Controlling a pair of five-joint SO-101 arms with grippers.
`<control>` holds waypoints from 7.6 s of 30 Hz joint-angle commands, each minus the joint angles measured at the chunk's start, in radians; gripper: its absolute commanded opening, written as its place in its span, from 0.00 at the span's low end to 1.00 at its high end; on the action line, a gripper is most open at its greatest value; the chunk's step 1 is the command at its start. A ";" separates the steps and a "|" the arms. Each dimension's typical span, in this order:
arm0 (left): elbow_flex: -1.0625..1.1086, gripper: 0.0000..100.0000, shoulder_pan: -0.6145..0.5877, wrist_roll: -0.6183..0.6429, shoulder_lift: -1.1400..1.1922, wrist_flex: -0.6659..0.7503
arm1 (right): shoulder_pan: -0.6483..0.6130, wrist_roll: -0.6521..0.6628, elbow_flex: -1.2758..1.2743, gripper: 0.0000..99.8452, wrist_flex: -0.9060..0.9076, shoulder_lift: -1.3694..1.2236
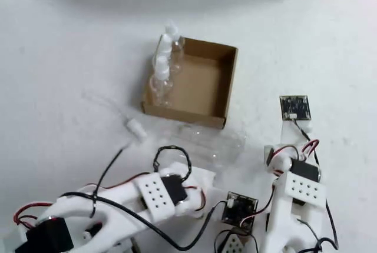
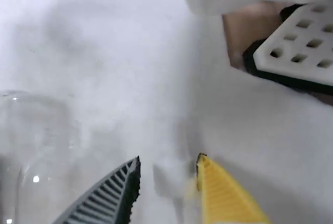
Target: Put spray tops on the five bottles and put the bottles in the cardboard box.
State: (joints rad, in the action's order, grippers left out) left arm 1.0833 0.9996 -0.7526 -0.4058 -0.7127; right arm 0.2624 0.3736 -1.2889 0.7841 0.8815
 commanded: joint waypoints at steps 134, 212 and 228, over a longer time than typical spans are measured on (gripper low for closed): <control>0.304 0.02 -1.500 0.523 -0.727 -0.011 | -0.550 -0.006 0.413 0.01 0.291 0.027; 0.325 0.02 -1.484 0.519 -0.725 0.032 | -1.030 0.448 0.358 0.25 0.157 -0.389; 0.327 0.02 -1.461 0.517 -0.725 0.032 | -1.030 0.539 0.384 0.19 0.131 -0.561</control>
State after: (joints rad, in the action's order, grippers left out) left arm 1.4162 -0.4764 -0.2386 -1.1101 -0.7050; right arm -0.7733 0.8999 -0.9436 0.9237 0.3475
